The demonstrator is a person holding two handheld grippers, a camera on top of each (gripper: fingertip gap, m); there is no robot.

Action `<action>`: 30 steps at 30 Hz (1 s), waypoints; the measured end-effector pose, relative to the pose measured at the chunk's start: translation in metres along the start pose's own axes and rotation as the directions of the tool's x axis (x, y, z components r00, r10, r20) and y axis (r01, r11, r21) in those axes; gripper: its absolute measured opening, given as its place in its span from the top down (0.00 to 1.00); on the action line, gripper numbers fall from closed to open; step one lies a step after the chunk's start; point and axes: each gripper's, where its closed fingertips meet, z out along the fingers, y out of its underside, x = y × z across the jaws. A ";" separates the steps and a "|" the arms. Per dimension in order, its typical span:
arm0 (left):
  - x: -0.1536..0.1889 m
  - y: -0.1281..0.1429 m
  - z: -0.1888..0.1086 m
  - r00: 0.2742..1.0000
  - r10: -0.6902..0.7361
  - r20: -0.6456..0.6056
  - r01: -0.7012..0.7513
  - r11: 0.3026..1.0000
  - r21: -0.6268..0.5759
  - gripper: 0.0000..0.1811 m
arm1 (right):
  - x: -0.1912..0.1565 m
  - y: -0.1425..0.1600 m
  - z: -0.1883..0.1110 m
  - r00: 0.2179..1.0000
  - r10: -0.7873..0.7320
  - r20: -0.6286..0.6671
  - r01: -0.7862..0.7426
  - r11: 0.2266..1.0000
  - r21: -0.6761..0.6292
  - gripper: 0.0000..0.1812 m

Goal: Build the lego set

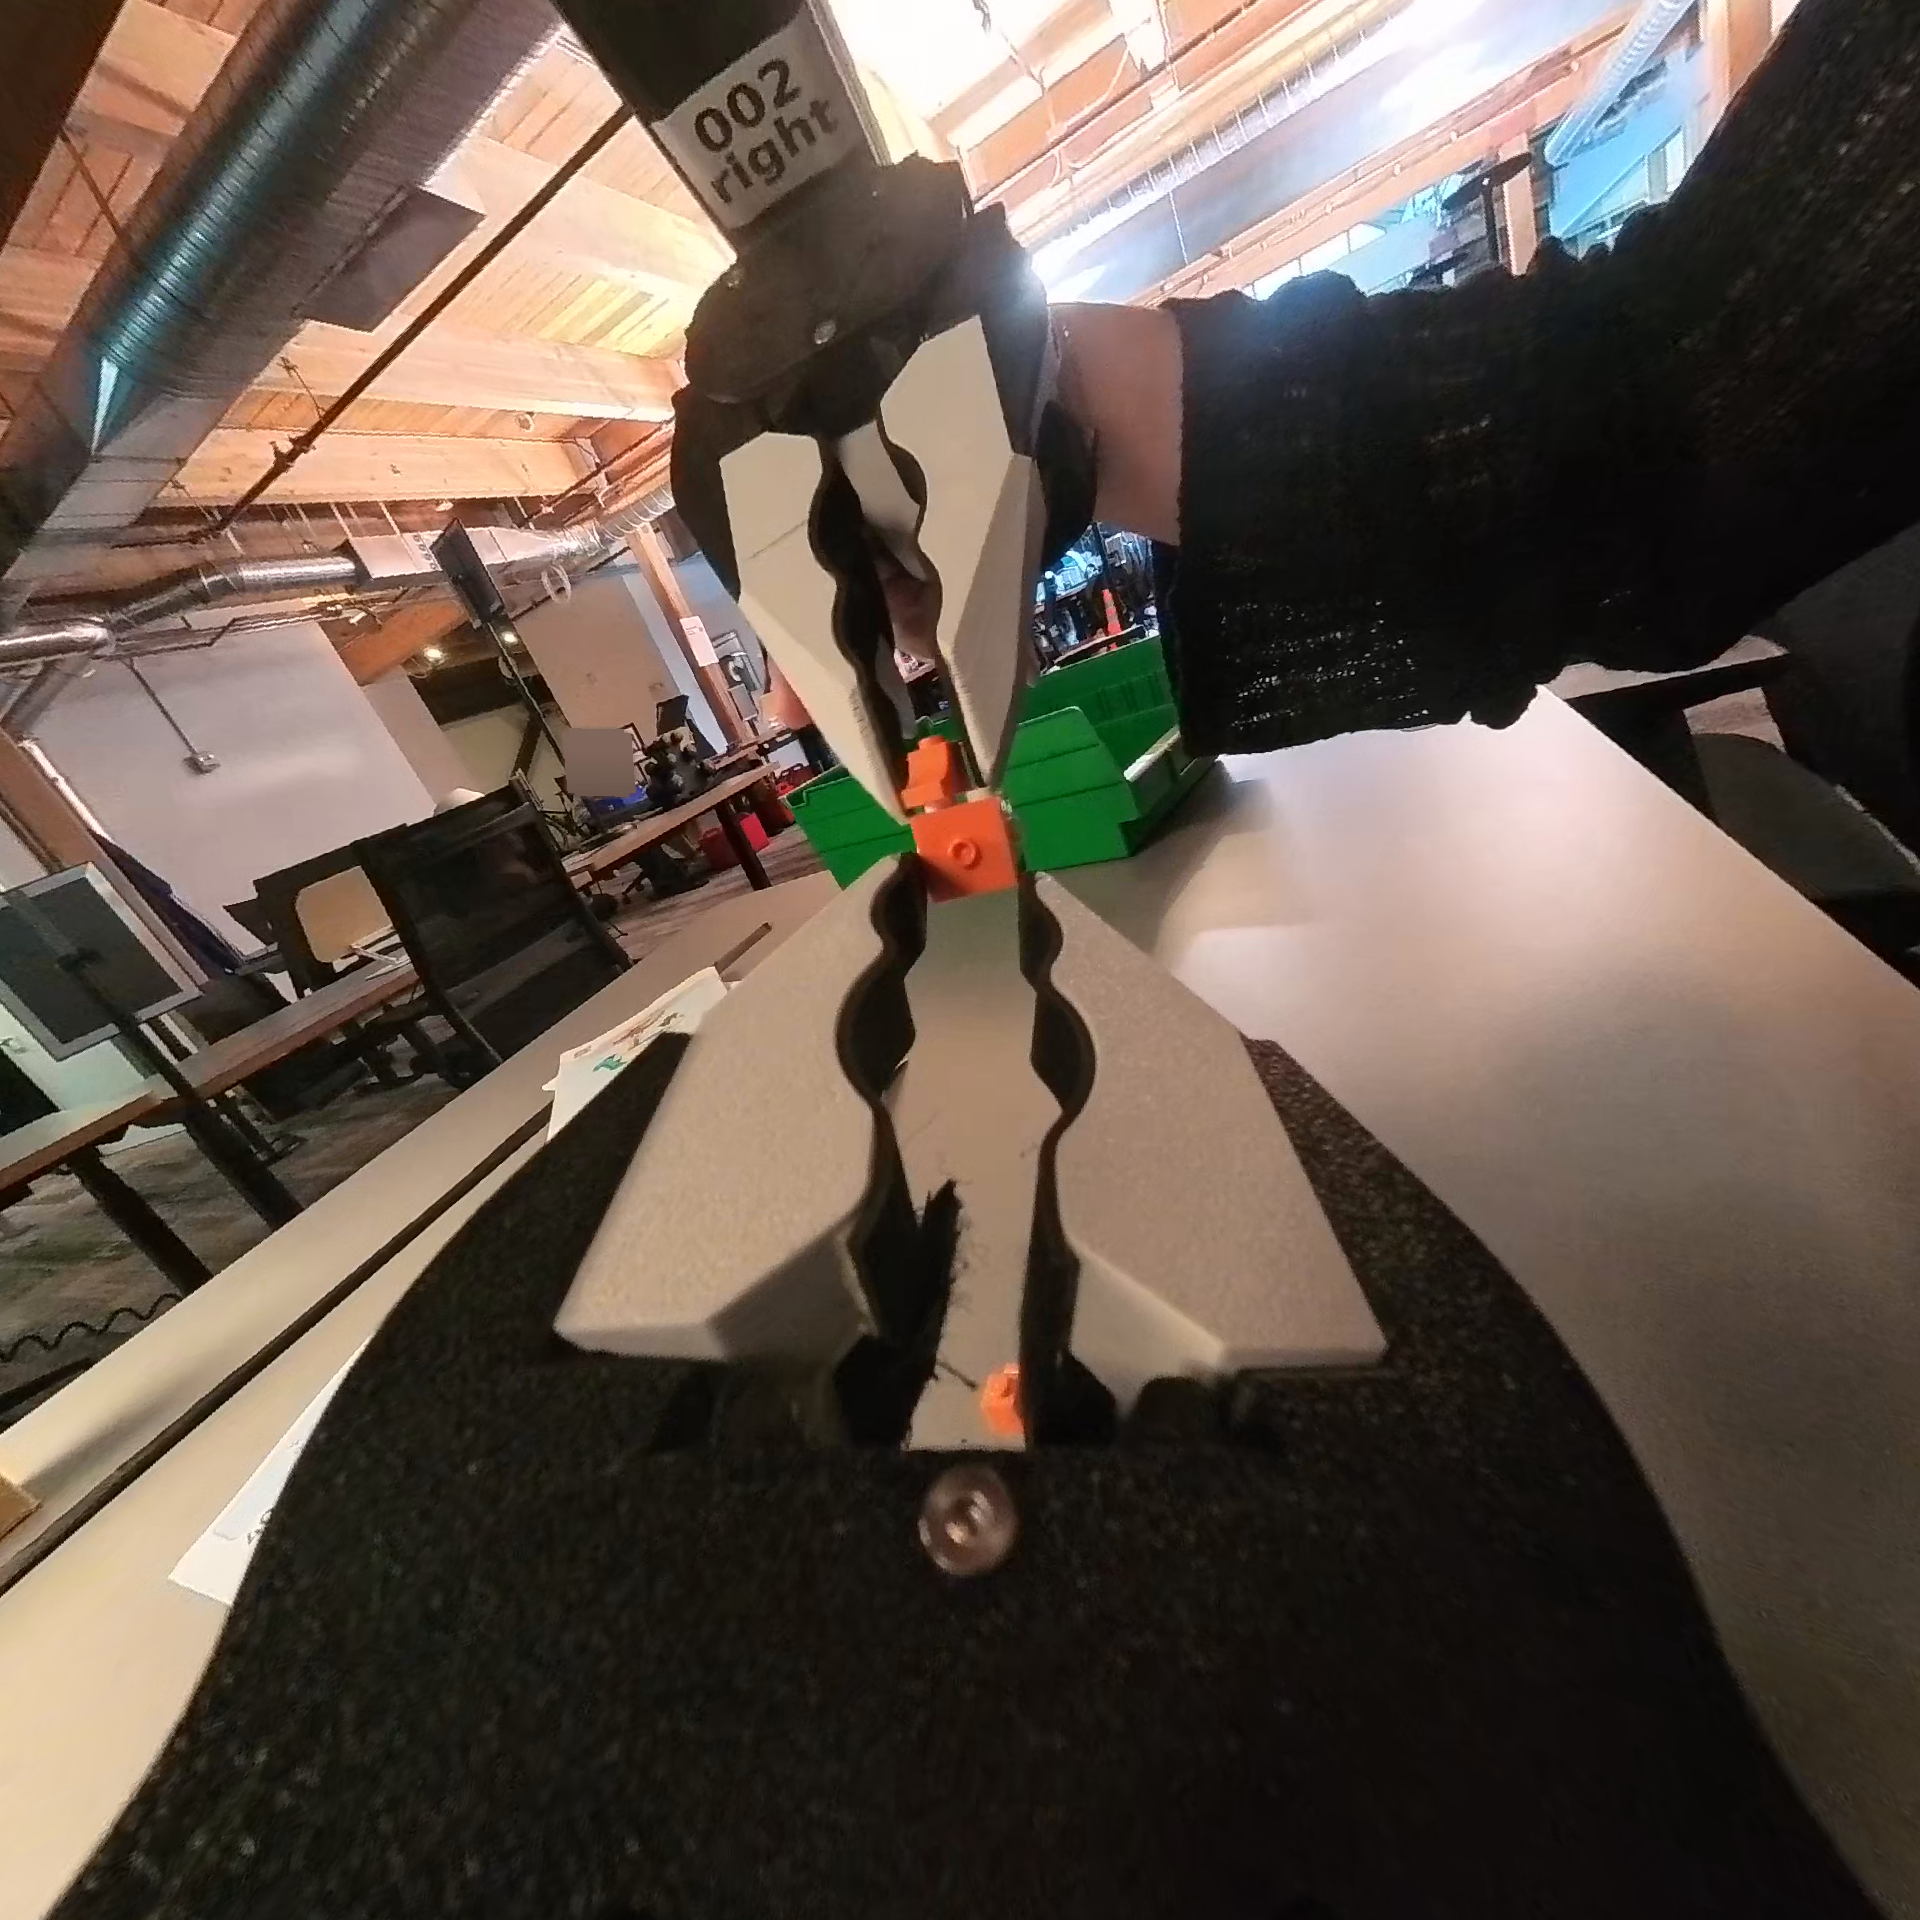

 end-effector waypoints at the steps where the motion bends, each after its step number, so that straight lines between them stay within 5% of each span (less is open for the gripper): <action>1: 0.000 0.000 0.000 1.000 0.001 0.000 -0.001 1.000 0.000 0.92 | 0.000 0.000 0.000 1.000 0.000 0.000 0.000 1.000 0.002 0.93; 9: -0.005 0.001 0.000 1.000 -0.014 0.021 0.014 1.000 -0.007 0.92 | 0.007 -0.006 -0.008 0.996 -0.006 -0.084 0.012 0.998 0.069 0.86; 13: -0.020 0.008 -0.002 0.994 -0.057 0.096 0.061 0.997 -0.036 0.92 | 0.022 -0.006 -0.015 0.950 -0.063 -0.306 0.097 0.990 0.099 0.76; 17: -0.037 0.015 -0.005 0.979 -0.114 0.170 0.125 0.990 -0.058 0.92 | 0.043 -0.006 -0.015 0.710 -0.282 -0.645 0.330 0.943 -0.048 0.71; 22: -0.042 0.019 -0.006 0.973 -0.116 0.200 0.134 0.988 -0.077 0.92 | 0.044 -0.007 0.003 0.385 -0.513 -0.767 0.487 0.819 -0.303 0.67; 30: -0.045 0.021 -0.008 0.967 -0.143 0.209 0.162 0.984 -0.075 0.92 | 0.051 -0.003 0.014 0.186 -0.580 -0.793 0.492 0.754 -0.436 0.65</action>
